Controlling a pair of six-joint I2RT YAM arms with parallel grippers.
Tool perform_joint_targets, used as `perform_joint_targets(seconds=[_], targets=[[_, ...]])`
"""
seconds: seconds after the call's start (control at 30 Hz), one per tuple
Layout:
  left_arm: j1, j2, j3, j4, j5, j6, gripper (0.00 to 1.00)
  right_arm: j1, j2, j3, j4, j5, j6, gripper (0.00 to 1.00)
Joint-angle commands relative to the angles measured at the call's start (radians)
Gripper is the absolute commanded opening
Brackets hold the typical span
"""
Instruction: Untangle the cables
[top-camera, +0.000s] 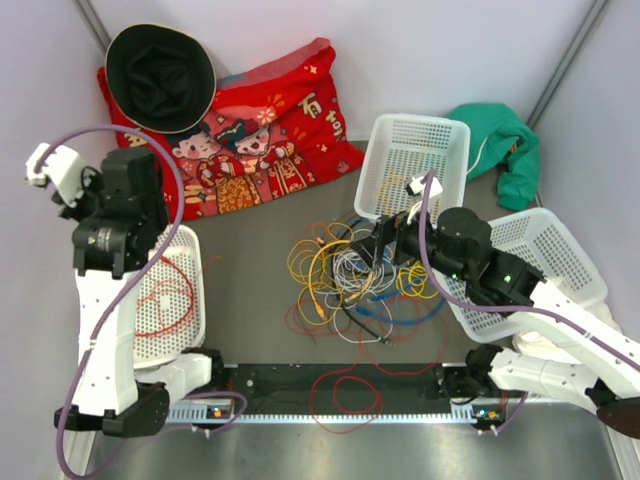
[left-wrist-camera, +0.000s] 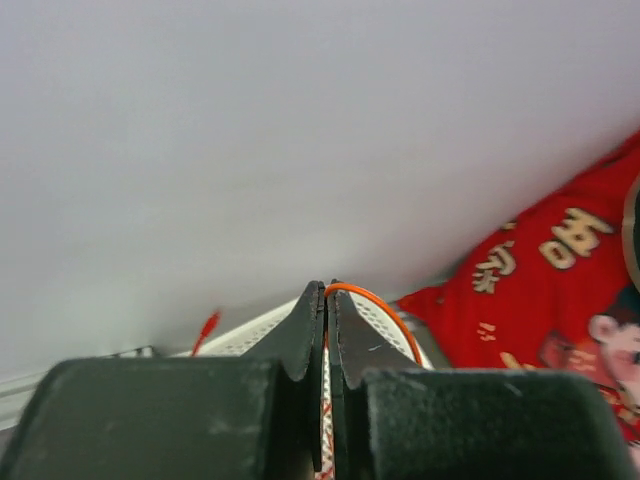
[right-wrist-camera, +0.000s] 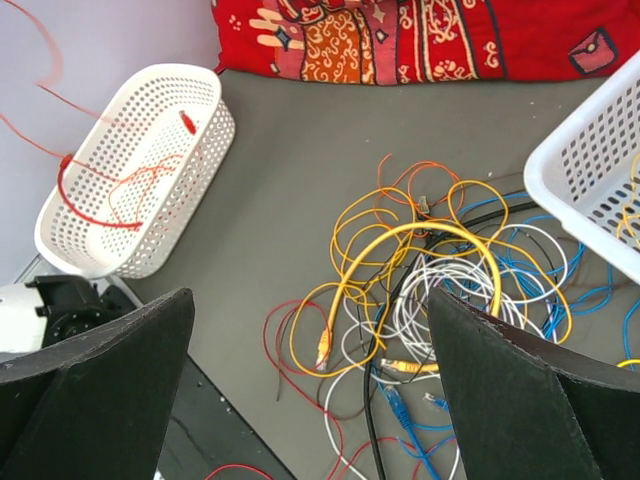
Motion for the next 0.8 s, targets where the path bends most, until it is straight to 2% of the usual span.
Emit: perform_joint_targets(seconds=[0.0,0.13,0.3,0.47,0.53,0.63,0.67,0.7,0.77], targets=[[0.005,-0.041,-0.169,0.064,-0.160,0.037,0.00,-0.007,-0.016,0.010,0.037,-0.031,0.016,0.99],[0.032,-0.058,-0.332,0.117,-0.202,0.040,0.00,-0.007,-0.023,-0.007,0.041,-0.043,0.030,0.99],[0.106,-0.055,-0.464,0.171,-0.133,0.022,0.00,-0.008,-0.059,-0.031,0.032,-0.028,0.030,0.99],[0.193,-0.021,-0.611,0.173,0.051,-0.045,0.00,-0.007,-0.084,-0.064,0.029,-0.019,0.028,0.99],[0.260,-0.004,-0.665,0.153,0.125,-0.079,0.00,-0.008,-0.092,-0.070,0.030,-0.020,0.028,0.99],[0.328,-0.007,-0.725,0.168,0.316,-0.096,0.02,-0.007,-0.095,-0.081,0.035,-0.017,0.027,0.99],[0.345,-0.018,-0.730,0.165,0.397,-0.101,0.12,-0.007,-0.096,-0.082,0.037,-0.014,0.025,0.99],[0.348,-0.021,-0.731,0.161,0.436,-0.101,0.42,-0.007,-0.095,-0.082,0.035,-0.013,0.025,0.99],[0.348,-0.031,-0.719,0.157,0.490,-0.081,0.74,-0.007,-0.092,-0.084,0.041,-0.011,0.024,0.99]])
